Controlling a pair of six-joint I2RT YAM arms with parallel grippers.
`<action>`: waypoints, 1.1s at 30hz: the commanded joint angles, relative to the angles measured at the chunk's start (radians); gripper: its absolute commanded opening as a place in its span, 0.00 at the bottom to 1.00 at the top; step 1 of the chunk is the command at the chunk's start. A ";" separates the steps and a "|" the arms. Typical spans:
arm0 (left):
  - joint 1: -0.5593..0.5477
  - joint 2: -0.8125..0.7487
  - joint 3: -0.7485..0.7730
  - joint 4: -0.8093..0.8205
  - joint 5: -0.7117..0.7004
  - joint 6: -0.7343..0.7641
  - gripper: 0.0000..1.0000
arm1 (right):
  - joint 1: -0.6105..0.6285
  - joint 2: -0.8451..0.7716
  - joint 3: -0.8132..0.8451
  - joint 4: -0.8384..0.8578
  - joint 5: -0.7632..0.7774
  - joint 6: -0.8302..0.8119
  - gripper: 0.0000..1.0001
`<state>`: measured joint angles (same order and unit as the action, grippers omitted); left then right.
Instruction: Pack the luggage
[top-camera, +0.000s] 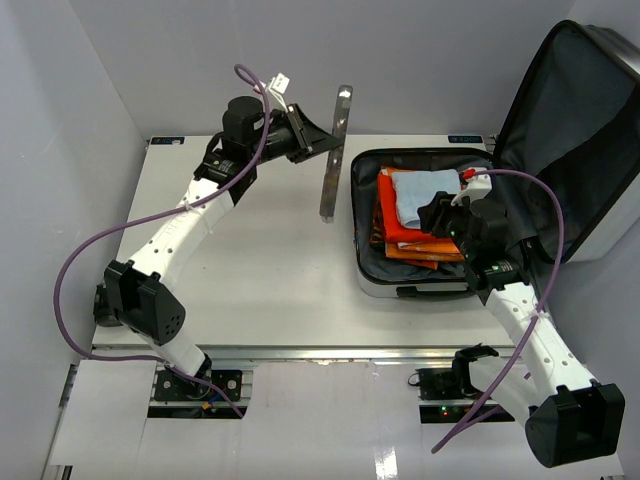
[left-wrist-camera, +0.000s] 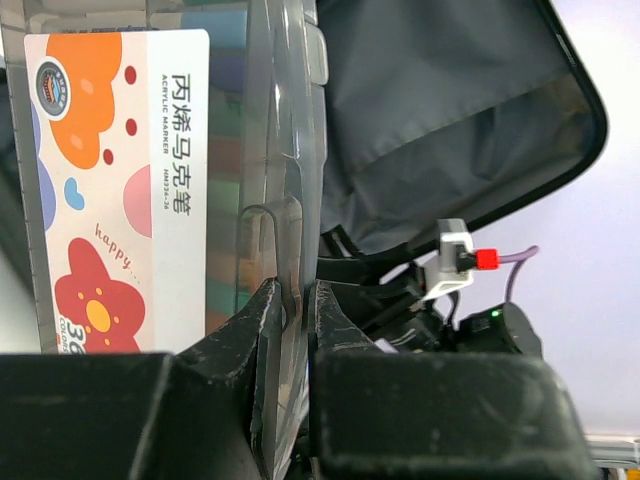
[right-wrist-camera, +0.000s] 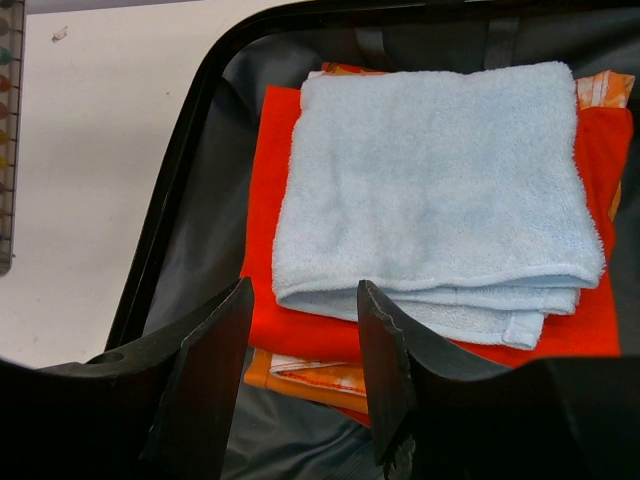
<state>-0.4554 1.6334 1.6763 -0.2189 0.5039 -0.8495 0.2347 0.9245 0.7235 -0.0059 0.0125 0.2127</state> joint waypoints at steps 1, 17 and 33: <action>-0.067 -0.014 0.019 0.148 -0.099 -0.084 0.00 | -0.008 -0.003 0.023 0.012 0.039 -0.003 0.52; -0.186 0.108 -0.069 0.308 -0.315 -0.234 0.00 | -0.022 -0.019 0.007 0.014 0.078 0.004 0.52; -0.209 0.201 -0.102 0.422 -0.341 -0.296 0.00 | -0.026 -0.009 0.004 0.015 0.075 0.005 0.52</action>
<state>-0.6418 1.8450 1.5770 0.1564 0.1923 -1.1400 0.2155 0.9222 0.7235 -0.0063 0.0761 0.2136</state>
